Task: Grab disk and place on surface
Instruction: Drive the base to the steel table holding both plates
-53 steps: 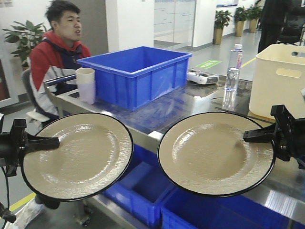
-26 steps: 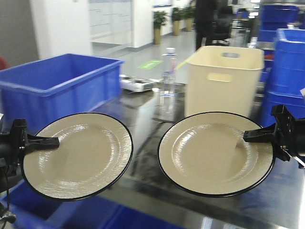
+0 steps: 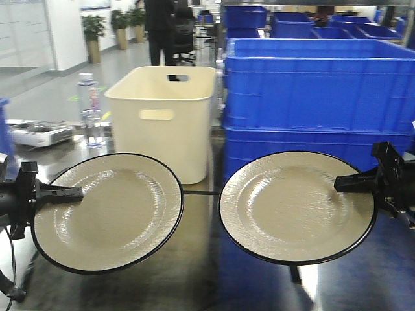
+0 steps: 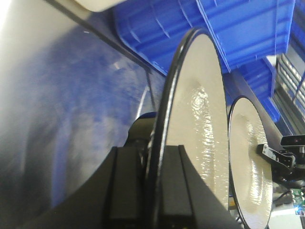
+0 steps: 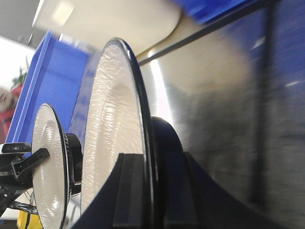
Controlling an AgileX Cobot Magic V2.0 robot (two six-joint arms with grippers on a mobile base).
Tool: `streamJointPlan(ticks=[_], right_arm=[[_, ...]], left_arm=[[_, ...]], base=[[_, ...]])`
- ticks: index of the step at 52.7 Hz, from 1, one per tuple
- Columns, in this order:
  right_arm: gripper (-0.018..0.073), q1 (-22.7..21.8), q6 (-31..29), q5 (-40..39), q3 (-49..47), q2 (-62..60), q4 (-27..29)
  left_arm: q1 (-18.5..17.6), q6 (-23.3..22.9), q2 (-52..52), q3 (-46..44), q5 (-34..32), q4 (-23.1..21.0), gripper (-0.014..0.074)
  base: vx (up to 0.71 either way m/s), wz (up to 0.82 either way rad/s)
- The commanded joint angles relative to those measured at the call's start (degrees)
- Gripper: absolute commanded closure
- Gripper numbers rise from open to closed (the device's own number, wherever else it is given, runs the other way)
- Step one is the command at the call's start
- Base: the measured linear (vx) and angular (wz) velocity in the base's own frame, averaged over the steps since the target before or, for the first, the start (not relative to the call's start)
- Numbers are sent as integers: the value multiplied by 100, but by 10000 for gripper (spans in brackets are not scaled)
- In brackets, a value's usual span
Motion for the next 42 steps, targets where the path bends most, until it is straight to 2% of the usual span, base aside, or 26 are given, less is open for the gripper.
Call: streamJointPlan(ticks=[1,15,42], right_arm=[[568,-19,4,112,-181,-300,717],[568,-19,4,112,-181,-300,717],[568,-19,4,112,-181,-300,717]], left_arm=[[-6,-97,-366,-210,438,-789,598],[-6,-97,-366,-210,438,-789,598],[-6,-97,-366,-210,444,-789,598]], base=[[12,-45],[7,-26],[0,-1]])
